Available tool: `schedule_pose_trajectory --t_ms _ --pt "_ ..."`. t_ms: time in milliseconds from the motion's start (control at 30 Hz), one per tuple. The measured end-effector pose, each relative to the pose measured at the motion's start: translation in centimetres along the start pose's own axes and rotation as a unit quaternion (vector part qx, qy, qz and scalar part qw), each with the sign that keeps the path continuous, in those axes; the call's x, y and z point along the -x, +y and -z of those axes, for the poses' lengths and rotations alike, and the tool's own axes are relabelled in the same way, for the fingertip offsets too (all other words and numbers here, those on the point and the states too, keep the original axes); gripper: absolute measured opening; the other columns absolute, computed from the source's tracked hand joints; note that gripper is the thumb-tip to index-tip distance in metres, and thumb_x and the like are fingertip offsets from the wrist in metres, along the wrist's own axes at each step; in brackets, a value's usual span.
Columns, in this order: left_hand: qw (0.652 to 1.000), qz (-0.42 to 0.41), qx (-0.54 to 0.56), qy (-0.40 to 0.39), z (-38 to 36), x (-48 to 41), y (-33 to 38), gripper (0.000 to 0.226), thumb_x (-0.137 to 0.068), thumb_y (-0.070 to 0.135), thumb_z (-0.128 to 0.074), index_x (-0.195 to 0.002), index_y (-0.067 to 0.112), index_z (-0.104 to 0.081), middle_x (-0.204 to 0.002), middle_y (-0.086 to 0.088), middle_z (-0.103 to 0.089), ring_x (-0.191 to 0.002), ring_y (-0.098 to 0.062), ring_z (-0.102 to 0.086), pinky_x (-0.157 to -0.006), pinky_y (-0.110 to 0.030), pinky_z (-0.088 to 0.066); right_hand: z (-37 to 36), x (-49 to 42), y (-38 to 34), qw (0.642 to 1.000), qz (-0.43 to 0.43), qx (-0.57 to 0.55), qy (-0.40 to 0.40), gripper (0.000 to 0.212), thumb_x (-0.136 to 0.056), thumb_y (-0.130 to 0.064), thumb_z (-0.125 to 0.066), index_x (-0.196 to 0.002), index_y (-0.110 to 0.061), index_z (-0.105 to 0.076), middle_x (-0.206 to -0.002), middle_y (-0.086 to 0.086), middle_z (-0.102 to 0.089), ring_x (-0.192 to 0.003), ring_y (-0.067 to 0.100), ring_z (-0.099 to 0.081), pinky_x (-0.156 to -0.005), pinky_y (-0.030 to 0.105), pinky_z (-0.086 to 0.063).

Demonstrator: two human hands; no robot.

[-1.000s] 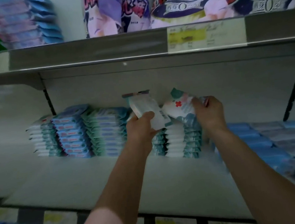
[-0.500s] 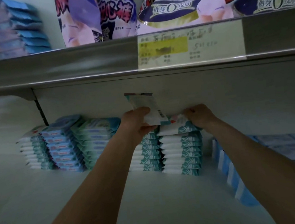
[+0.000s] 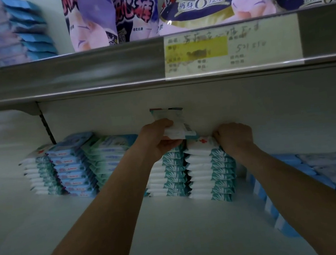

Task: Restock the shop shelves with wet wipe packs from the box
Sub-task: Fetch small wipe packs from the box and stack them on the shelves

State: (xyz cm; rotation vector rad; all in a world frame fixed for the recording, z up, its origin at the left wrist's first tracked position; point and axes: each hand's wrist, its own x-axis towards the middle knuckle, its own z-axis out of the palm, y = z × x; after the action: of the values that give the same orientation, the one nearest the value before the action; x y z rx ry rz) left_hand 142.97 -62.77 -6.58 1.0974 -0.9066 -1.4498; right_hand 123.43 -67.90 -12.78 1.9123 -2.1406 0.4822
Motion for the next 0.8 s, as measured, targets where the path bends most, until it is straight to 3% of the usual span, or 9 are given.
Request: schedule_pose_trajectory --t_ms 167,300,367,467,533,633,667,733,800 --pt "1.000 0.008 -0.020 -0.014 0.2 -0.1 0.0 0.003 -0.094 0.005 -0.055 -0.093 0.007 -0.054 -0.087 -0.017 -0.063 -0.077 -0.028 -0.063 -0.065 -0.036 -0.052 3.3 0.5 0.7 1.000 0.004 0.011 0.020 0.042 -0.101 -0.026 -0.032 -0.072 -0.013 -0.058 -0.065 -0.003 -0.045 -0.059 0.015 -0.042 -0.049 0.023 -0.020" --pt "0.999 0.016 -0.014 -0.026 -0.7 0.2 0.2 0.008 -0.094 0.004 -0.055 -0.087 0.007 -0.053 -0.087 -0.017 -0.060 -0.076 -0.028 -0.061 -0.066 -0.037 -0.054 7.8 2.0 -0.5 0.964 0.067 -0.254 0.043 0.045 -0.100 -0.039 -0.038 -0.069 -0.012 -0.055 -0.072 0.000 -0.054 -0.077 0.020 -0.054 -0.060 0.029 -0.035" --pt "0.999 0.025 -0.004 -0.036 -1.4 0.3 0.2 0.009 -0.094 0.004 -0.054 -0.086 0.006 -0.054 -0.088 -0.017 -0.058 -0.076 -0.028 -0.060 -0.070 -0.038 -0.053 9.7 3.2 -1.4 0.920 0.129 -0.371 -0.022 0.034 -0.094 -0.043 -0.051 -0.092 -0.013 -0.067 -0.098 -0.001 -0.064 -0.095 0.015 -0.057 -0.083 0.031 -0.044" --pt "0.998 0.028 -0.011 -0.058 -2.5 0.6 0.3 0.012 -0.097 0.005 -0.051 -0.085 0.005 -0.053 -0.086 -0.017 -0.057 -0.073 -0.027 -0.058 -0.074 -0.039 -0.051 10.0 4.5 -2.1 0.923 0.242 -0.283 -0.095 0.049 -0.085 -0.038 -0.068 -0.130 -0.023 -0.055 -0.123 -0.010 -0.053 -0.111 0.006 -0.049 -0.093 0.023 -0.040" --pt "0.996 0.034 -0.011 -0.083 -2.9 0.8 0.4 0.013 -0.098 0.013 -0.053 -0.088 0.005 -0.053 -0.088 -0.017 -0.058 -0.076 -0.026 -0.058 -0.072 -0.039 -0.052 8.8 4.4 -2.0 0.942 0.268 -0.200 -0.022 0.046 -0.088 -0.027 -0.065 -0.133 -0.022 -0.053 -0.128 -0.003 -0.056 -0.114 0.014 -0.052 -0.087 0.021 -0.038" --pt "0.995 0.048 -0.028 -0.085 -2.7 0.2 0.3 0.039 -0.095 0.044 -0.055 -0.097 0.005 -0.058 -0.091 -0.013 -0.061 -0.080 -0.025 -0.061 -0.066 -0.038 -0.053 8.5 4.1 -0.9 0.955 0.148 -0.237 0.099 0.032 -0.095 -0.015 -0.053 -0.126 -0.016 -0.060 -0.121 0.005 -0.064 -0.108 0.024 -0.060 -0.083 0.025 -0.043" --pt "0.996 0.031 -0.051 -0.071 -2.6 -0.2 0.3 0.040 -0.093 0.047 -0.056 -0.096 0.008 -0.059 -0.090 -0.011 -0.059 -0.081 -0.023 -0.059 -0.067 -0.037 -0.053 8.8 4.0 -0.4 0.936 0.099 -0.322 0.099 0.024 -0.094 -0.013 -0.054 -0.116 -0.013 -0.064 -0.108 0.007 -0.068 -0.098 0.025 -0.063 -0.080 0.030 -0.047" --pt "0.993 -0.022 -0.114 -0.028 -2.4 -0.5 0.2 0.027 -0.092 0.039 -0.061 -0.086 0.012 -0.058 -0.084 -0.005 -0.055 -0.077 -0.018 -0.054 -0.071 -0.031 -0.051 9.7 4.1 0.4 0.837 0.003 -0.545 0.037 0.008 -0.092 -0.006 -0.058 -0.095 -0.010 -0.064 -0.089 0.007 -0.066 -0.081 0.022 -0.065 -0.072 0.030 -0.056" --pt "0.986 -0.046 -0.155 -0.026 -2.5 -0.5 0.2 0.019 -0.090 0.020 -0.064 -0.074 0.012 -0.058 -0.081 -0.004 -0.055 -0.075 -0.018 -0.053 -0.070 -0.028 -0.048 10.0 4.3 0.9 0.751 -0.051 -0.657 -0.048 0.008 -0.090 -0.002 -0.061 -0.093 -0.010 -0.062 -0.089 0.008 -0.065 -0.077 0.017 -0.064 -0.068 0.024 -0.058"
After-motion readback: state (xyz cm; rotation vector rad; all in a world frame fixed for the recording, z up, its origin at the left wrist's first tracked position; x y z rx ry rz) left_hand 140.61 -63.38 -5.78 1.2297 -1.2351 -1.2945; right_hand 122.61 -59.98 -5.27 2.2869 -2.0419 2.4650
